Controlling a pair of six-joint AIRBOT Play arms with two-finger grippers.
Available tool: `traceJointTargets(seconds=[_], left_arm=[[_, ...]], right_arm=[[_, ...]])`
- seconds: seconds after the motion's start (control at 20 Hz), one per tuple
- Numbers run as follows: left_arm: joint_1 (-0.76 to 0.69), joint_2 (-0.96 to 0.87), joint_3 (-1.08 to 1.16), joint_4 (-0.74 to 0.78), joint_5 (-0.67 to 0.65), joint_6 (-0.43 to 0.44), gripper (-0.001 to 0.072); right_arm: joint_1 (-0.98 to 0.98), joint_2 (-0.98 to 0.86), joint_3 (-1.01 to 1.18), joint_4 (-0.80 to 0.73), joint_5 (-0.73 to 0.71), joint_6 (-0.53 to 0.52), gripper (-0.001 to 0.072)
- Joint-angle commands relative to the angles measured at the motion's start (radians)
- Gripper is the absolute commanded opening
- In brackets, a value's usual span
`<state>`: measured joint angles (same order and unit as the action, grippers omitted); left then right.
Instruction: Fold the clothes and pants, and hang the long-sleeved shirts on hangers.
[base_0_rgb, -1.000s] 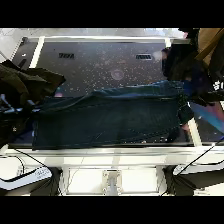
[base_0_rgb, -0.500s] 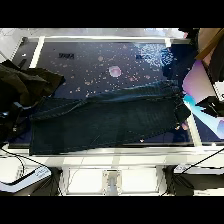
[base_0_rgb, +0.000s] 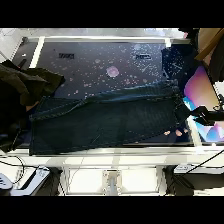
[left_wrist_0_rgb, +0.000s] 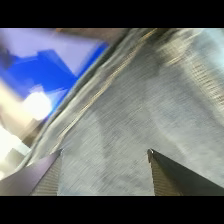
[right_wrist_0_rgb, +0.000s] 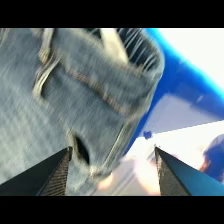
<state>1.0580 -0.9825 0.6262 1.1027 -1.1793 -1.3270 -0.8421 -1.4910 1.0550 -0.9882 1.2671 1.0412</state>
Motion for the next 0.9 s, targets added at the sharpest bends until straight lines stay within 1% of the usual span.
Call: traceJointTargets(seconds=[0.0,0.1,0.25,0.3,0.35,0.4,0.45,0.5,0.55,0.6,0.75,0.85], left_arm=[[0.086,0.085,-0.056,0.03,-0.011,-0.003,0.0574],[0.087,0.097,-0.055,0.004,-0.011,-0.003,0.0573],[0.087,0.097,-0.055,-0.083,-0.001,-0.003,0.0573],[0.087,0.097,-0.055,-0.117,0.008,0.002,0.0573],[0.087,0.097,-0.055,-0.157,0.017,0.009,0.0573],[0.087,0.097,-0.055,-0.201,0.029,0.014,0.0573],[0.087,0.097,-0.055,-0.247,0.041,0.035,0.0552],[0.087,0.097,-0.055,-0.298,0.053,0.063,0.0492],[0.086,0.097,-0.055,-0.357,0.062,0.109,0.0435],[0.086,0.097,-0.053,-0.42,0.065,0.155,0.0413],[0.07,0.096,-0.053,-0.596,0.065,0.256,0.0421],[0.032,0.096,-0.051,-0.674,0.085,0.318,0.0426]], right_arm=[[0.048,-0.053,-0.033,0.05,-0.14,-0.007,0.0602],[0.083,-0.095,-0.033,0.055,-0.166,-0.007,0.0602],[0.122,-0.138,-0.033,0.115,-0.183,-0.021,0.0596],[0.13,-0.138,-0.03,0.154,-0.166,-0.061,0.0459],[0.13,-0.133,-0.021,0.2,-0.121,-0.115,0.0184],[0.122,-0.121,-0.005,0.233,-0.065,-0.148,0.0062],[0.109,-0.098,0.016,0.225,-0.006,-0.147,0.0046],[0.09,-0.07,0.034,0.201,0.05,-0.145,0.0046],[0.065,-0.035,0.045,0.165,0.104,-0.141,0.0046],[0.031,0.01,0.043,0.12,0.142,-0.138,0.0046],[-0.077,0.132,0.024,-0.013,0.191,-0.106,0.0046],[-0.146,0.192,-0.002,-0.116,0.2,-0.08,0.0046]])
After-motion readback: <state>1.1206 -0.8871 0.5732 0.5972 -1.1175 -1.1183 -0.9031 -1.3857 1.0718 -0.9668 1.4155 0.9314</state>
